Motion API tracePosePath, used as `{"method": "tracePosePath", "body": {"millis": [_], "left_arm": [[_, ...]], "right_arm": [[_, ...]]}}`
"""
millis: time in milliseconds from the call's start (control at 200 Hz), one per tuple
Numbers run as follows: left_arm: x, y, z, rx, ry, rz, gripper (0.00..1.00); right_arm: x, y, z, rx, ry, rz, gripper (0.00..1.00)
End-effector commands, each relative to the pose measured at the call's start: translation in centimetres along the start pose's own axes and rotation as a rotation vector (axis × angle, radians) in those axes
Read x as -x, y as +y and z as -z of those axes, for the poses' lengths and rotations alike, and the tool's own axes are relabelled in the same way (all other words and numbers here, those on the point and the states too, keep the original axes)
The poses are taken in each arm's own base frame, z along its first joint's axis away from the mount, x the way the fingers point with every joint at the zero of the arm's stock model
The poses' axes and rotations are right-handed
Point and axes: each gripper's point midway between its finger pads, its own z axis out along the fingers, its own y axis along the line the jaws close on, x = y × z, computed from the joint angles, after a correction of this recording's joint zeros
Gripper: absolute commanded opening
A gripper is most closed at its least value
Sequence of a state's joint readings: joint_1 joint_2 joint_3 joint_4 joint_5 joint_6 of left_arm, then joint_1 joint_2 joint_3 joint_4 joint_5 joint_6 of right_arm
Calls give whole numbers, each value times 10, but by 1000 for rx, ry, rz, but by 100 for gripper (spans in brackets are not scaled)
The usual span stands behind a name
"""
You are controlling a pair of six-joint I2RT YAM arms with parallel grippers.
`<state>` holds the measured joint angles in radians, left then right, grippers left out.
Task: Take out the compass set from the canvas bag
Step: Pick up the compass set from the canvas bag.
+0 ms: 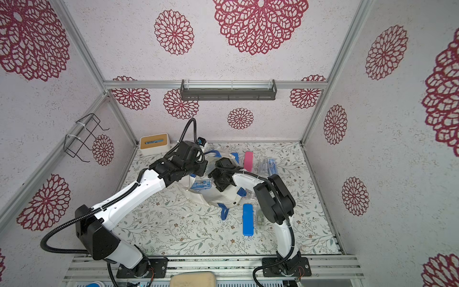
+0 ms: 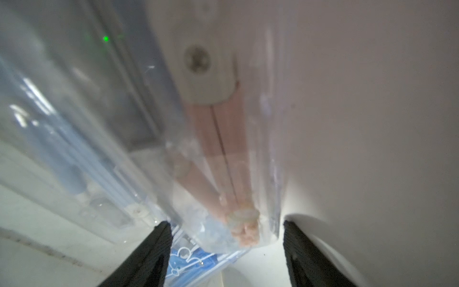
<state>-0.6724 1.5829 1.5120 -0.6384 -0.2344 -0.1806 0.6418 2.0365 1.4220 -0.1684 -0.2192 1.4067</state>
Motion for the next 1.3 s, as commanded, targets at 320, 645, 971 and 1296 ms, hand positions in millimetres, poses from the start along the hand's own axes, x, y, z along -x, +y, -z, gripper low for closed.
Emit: {"method": "tracePosePath", "body": {"millis": [320, 645, 971, 1296], "left_arm": [[38, -10, 28, -58, -156, 77, 0], [24, 26, 23, 129, -113, 107, 0], [16, 57, 12, 228, -79, 166, 0], [6, 74, 6, 258, -68, 207, 0]], "right_arm": [[38, -31, -16, -106, -87, -8, 52], [19, 18, 3, 26, -17, 147, 39], [-26, 72, 39, 167, 93, 311, 38], [-43, 87, 81, 232, 102, 418, 36]]}}
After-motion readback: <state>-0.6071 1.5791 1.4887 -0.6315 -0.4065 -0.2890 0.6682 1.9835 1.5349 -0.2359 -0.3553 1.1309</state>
